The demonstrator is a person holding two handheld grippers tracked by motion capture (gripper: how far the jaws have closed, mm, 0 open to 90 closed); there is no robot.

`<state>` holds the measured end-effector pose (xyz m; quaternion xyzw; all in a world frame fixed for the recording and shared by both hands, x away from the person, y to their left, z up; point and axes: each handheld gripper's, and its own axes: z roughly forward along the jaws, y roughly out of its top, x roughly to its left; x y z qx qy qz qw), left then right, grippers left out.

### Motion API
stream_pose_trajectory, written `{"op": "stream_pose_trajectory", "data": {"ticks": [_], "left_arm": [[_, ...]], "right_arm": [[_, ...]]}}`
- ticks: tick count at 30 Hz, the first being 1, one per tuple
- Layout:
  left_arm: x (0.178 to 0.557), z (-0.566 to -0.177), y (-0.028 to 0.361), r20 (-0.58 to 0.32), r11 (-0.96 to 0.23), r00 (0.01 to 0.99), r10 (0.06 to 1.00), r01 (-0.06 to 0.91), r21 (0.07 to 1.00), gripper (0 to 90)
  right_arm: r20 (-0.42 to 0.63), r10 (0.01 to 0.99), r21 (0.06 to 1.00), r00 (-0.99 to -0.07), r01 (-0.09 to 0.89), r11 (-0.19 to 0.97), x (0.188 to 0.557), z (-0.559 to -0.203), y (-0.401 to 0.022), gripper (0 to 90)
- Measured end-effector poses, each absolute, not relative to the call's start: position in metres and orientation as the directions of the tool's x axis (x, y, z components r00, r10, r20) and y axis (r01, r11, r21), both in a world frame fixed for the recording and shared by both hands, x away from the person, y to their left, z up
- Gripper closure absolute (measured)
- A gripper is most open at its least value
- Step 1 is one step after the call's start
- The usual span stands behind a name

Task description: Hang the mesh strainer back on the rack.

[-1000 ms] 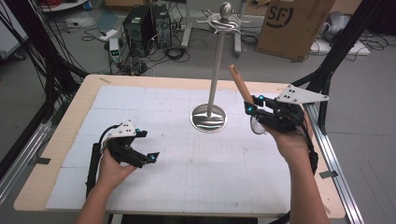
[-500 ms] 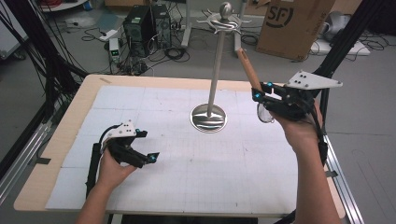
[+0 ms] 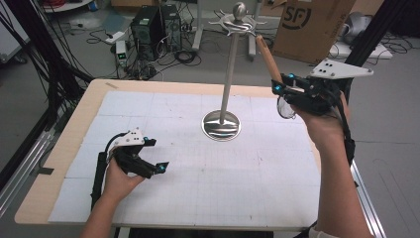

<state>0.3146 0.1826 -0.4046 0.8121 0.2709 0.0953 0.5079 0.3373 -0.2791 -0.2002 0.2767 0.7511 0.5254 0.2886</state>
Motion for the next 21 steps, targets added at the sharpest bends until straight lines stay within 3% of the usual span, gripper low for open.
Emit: {"op": "stream_pose_trajectory", "data": {"ticks": [21], "left_arm": [[0.315, -0.404, 0.187, -0.124, -0.331, 0.833, 0.539, 0.345, 0.879, 1.6]], "right_arm": [[-0.140, 0.732, 0.938, -0.667, 0.147, 0.314, 0.364, -0.199, -0.269, 68.7]]}}
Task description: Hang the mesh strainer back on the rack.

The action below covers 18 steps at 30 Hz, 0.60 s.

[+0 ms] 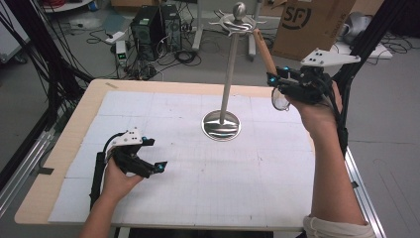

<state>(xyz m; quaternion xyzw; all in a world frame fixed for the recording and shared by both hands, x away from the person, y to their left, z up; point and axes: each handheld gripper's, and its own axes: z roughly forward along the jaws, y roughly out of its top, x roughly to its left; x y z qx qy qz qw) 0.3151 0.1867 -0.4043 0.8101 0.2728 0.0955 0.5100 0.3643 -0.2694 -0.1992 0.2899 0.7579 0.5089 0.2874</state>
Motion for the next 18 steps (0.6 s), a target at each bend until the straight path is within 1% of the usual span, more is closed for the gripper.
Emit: {"op": "stream_pose_trajectory", "data": {"ticks": [1, 10, 18], "left_arm": [[0.315, -0.404, 0.187, -0.123, -0.331, 0.833, 0.540, 0.345, 0.878, 1.6], [0.315, -0.404, 0.187, -0.126, -0.328, 0.834, 0.538, 0.344, 0.880, 1.6], [0.315, -0.403, 0.188, -0.132, -0.319, 0.833, 0.537, 0.345, 0.883, 1.6]], "right_arm": [[-0.127, 0.734, 0.937, -0.667, 0.162, 0.309, 0.365, -0.200, -0.268, 68.6], [-0.121, 0.731, 0.930, -0.671, 0.180, 0.320, 0.382, -0.209, -0.253, 68.6], [-0.096, 0.741, 0.925, -0.665, 0.216, 0.313, 0.395, -0.215, -0.238, 68.6]]}}
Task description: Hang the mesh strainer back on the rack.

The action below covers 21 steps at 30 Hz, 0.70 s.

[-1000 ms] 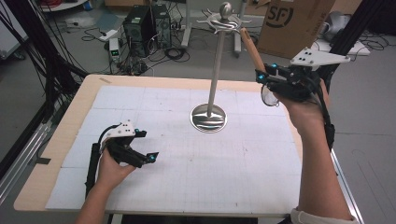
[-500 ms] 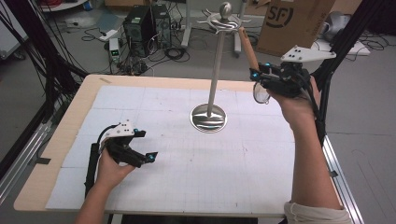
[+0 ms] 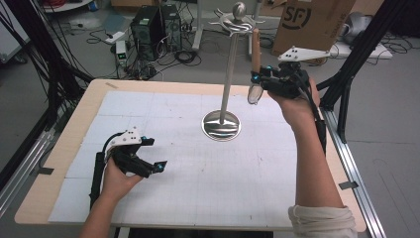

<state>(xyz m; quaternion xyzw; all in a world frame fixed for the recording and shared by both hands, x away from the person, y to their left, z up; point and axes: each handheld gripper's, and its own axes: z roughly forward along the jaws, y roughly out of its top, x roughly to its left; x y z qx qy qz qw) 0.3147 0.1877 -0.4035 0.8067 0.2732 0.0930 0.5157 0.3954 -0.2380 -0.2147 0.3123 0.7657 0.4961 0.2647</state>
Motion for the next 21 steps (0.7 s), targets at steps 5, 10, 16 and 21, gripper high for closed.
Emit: {"op": "stream_pose_trajectory", "data": {"ticks": [5, 10, 16, 21], "left_arm": [[0.315, -0.404, 0.187, -0.129, -0.322, 0.835, 0.535, 0.343, 0.882, 1.6], [0.315, -0.404, 0.187, -0.129, -0.322, 0.835, 0.535, 0.342, 0.883, 1.6], [0.314, -0.403, 0.187, -0.128, -0.321, 0.835, 0.535, 0.341, 0.884, 1.6], [0.314, -0.403, 0.188, -0.134, -0.315, 0.839, 0.528, 0.340, 0.886, 1.6]], "right_arm": [[-0.094, 0.746, 0.922, -0.660, 0.225, 0.315, 0.401, -0.215, -0.232, 68.6], [-0.088, 0.748, 0.920, -0.658, 0.234, 0.314, 0.405, -0.215, -0.228, 68.6], [-0.085, 0.751, 0.918, -0.655, 0.241, 0.315, 0.407, -0.215, -0.224, 68.3], [-0.110, 0.748, 0.911, -0.655, 0.234, 0.339, 0.407, -0.216, -0.223, 66.5]]}}
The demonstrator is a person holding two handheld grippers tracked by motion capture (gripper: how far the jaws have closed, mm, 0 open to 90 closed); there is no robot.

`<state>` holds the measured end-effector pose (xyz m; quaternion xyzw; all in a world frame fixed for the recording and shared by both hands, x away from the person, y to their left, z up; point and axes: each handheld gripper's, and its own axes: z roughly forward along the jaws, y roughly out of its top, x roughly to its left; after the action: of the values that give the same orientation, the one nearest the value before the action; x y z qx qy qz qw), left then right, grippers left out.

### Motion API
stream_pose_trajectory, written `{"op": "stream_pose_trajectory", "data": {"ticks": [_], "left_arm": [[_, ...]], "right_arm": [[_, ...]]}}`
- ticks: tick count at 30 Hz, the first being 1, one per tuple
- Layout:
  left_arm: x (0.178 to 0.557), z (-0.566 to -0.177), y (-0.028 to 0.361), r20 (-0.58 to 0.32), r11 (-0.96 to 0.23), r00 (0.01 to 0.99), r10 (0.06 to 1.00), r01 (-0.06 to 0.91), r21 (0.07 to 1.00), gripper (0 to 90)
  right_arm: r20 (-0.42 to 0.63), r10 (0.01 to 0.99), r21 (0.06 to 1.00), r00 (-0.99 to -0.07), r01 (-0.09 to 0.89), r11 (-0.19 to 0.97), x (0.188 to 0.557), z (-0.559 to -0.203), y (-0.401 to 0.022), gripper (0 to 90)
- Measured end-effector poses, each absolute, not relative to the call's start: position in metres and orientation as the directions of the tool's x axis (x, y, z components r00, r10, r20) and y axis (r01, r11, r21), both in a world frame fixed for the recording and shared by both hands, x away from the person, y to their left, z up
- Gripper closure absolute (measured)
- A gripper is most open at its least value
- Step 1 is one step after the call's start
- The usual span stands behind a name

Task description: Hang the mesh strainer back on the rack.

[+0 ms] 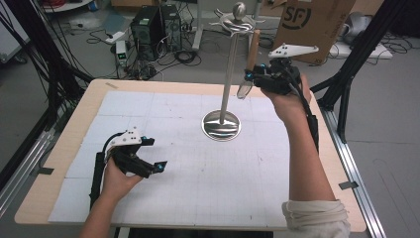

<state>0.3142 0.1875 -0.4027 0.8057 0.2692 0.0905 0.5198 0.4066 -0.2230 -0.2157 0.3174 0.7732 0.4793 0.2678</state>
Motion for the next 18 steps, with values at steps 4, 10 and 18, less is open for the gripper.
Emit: {"op": "stream_pose_trajectory", "data": {"ticks": [4, 10, 18], "left_arm": [[0.314, -0.402, 0.188, -0.135, -0.311, 0.840, 0.525, 0.338, 0.888, 1.6], [0.314, -0.402, 0.187, -0.136, -0.311, 0.840, 0.526, 0.338, 0.888, 1.6], [0.313, -0.402, 0.187, -0.134, -0.315, 0.841, 0.524, 0.337, 0.887, 1.6]], "right_arm": [[-0.116, 0.744, 0.909, -0.658, 0.232, 0.347, 0.405, -0.216, -0.222, 62.7], [-0.108, 0.733, 0.910, -0.672, 0.231, 0.345, 0.399, -0.219, -0.225, 49.8], [-0.128, 0.727, 0.913, -0.674, 0.206, 0.351, 0.383, -0.224, -0.237, 42.7]]}}
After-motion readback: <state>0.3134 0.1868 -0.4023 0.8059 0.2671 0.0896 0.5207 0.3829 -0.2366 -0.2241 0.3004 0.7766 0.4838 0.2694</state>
